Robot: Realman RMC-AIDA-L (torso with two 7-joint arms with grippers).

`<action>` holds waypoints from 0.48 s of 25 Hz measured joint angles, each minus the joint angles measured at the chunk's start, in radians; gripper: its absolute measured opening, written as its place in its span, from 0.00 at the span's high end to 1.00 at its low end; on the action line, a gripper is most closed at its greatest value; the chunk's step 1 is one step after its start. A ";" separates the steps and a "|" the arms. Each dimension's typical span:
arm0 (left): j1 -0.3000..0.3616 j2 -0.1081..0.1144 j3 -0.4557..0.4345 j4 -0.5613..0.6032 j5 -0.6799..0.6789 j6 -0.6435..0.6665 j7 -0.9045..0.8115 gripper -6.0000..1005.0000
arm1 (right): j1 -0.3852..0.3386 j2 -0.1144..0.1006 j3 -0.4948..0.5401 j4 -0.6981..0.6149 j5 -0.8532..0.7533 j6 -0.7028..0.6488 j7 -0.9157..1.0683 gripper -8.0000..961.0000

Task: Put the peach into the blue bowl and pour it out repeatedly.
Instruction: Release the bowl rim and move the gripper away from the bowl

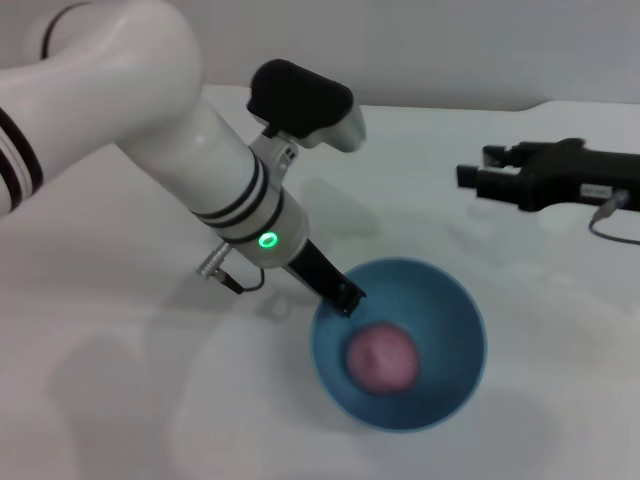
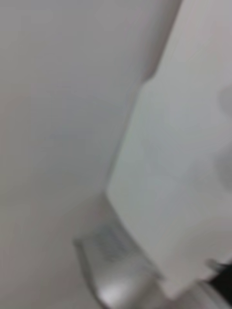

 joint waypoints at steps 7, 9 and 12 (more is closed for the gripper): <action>-0.008 0.000 0.058 -0.012 -0.024 -0.043 -0.011 0.91 | -0.021 0.000 0.038 0.012 0.040 0.001 -0.015 0.46; -0.009 0.000 0.058 -0.015 -0.023 -0.045 -0.012 0.91 | -0.021 -0.001 0.038 0.014 0.040 0.005 -0.017 0.46; -0.009 0.000 0.057 -0.016 -0.023 -0.047 -0.013 0.89 | -0.021 -0.001 0.039 0.015 0.041 0.014 -0.017 0.46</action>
